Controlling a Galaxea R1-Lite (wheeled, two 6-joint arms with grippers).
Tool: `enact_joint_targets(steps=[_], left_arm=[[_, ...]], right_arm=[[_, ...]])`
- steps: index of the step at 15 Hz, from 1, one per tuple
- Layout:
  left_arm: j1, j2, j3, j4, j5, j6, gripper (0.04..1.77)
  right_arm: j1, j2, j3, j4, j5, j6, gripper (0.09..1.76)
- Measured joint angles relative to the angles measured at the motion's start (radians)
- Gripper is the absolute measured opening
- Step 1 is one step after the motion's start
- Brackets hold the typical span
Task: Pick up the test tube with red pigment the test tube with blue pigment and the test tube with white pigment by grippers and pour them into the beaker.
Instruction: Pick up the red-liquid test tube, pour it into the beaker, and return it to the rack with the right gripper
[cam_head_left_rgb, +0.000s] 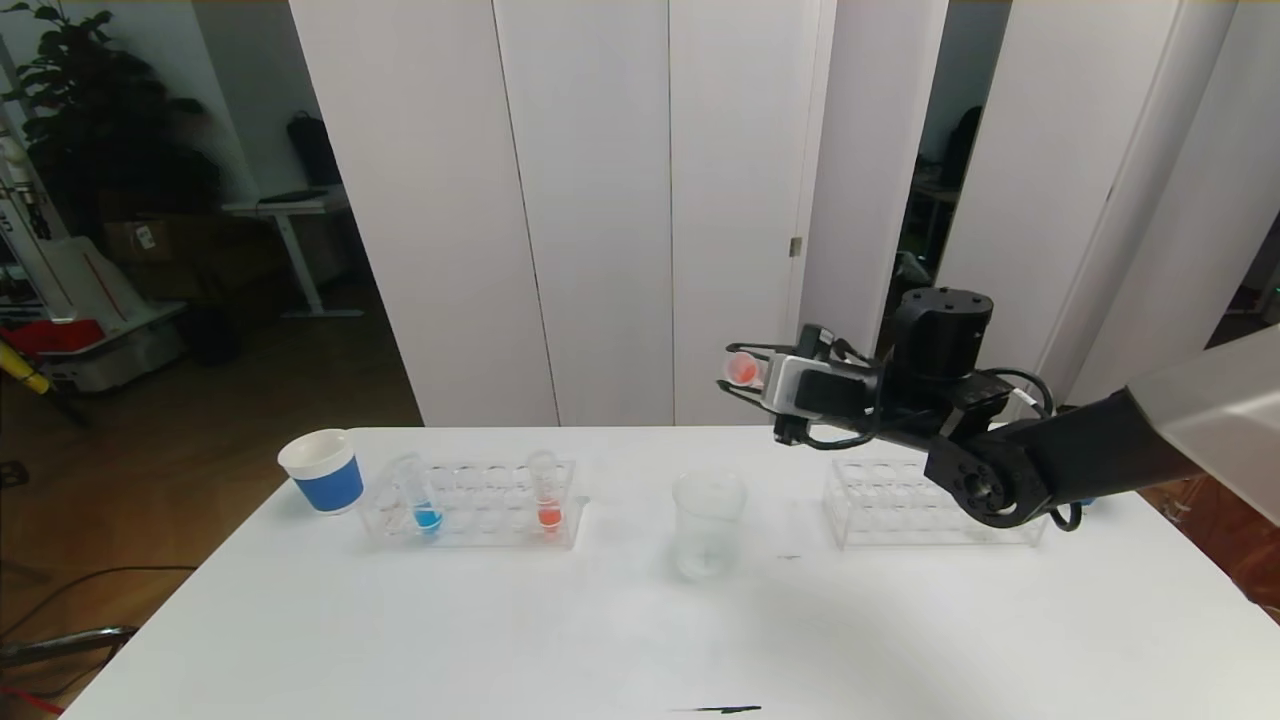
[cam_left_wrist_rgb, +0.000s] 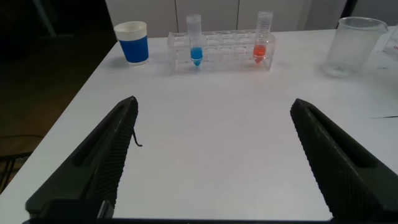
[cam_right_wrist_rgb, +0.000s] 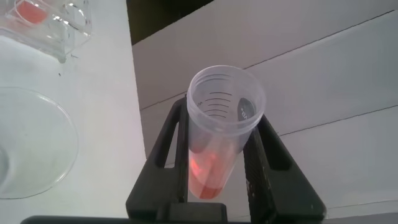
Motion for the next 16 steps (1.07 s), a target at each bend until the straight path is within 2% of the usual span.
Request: enact_joint_targets(steps=[3,11,16], left_arm=[[0.000,0.000,0.000,0.000,0.000,0.000,1.75],[0.000,0.000,0.000,0.000,0.000,0.000,1.75],[0.000,0.000,0.000,0.000,0.000,0.000,1.75]], right_arm=[[-0.010,0.001,0.023,0.000,0.025,-0.131,0.58],[-0.026,0.011,0.040,0.000,0.041,-0.374,0.58],[-0.025,0.035,-0.016,0.003,0.041,-0.447,0.58]])
